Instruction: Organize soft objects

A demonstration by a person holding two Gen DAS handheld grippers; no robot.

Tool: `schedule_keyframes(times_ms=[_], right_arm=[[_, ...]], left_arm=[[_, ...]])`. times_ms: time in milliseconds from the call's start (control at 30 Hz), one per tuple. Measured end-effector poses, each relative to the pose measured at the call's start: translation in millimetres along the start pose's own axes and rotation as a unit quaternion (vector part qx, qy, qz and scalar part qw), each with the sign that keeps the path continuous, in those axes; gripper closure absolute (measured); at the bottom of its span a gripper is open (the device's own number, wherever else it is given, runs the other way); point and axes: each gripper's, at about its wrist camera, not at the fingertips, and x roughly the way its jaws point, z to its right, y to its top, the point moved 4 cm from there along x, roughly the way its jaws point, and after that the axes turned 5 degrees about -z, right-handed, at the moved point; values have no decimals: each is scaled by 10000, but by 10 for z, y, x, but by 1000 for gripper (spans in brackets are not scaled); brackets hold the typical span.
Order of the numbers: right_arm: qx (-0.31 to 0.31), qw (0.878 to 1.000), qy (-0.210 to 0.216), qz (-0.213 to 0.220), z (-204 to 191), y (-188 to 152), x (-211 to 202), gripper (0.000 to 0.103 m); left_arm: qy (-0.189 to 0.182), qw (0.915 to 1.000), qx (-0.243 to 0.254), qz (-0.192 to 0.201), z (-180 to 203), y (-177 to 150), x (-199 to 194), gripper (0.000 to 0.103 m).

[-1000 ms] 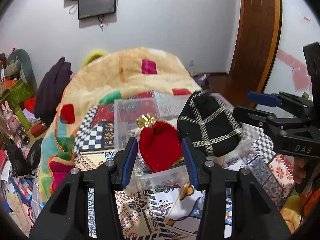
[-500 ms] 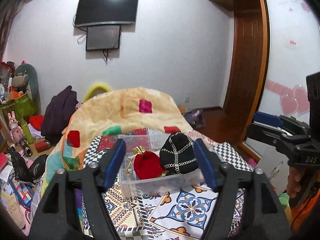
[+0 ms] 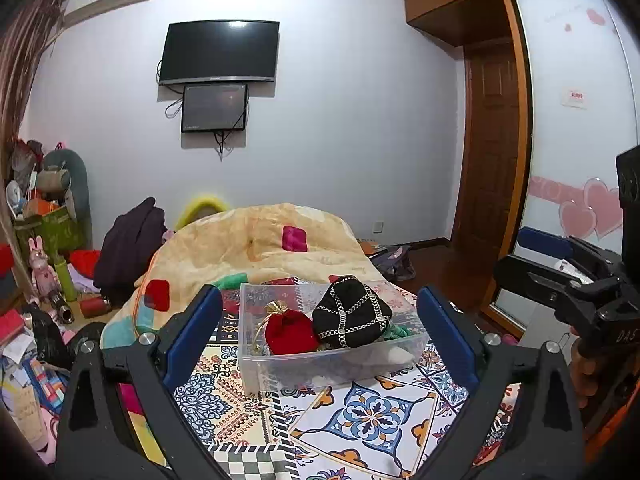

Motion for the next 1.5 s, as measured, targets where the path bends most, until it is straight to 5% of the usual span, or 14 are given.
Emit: schedule_keyframes(times_ms=[1500], right_arm=[[262, 9996, 81, -10, 100, -97, -96, 0]], left_arm=[[-36, 9999, -50, -87, 0, -73, 31, 2]])
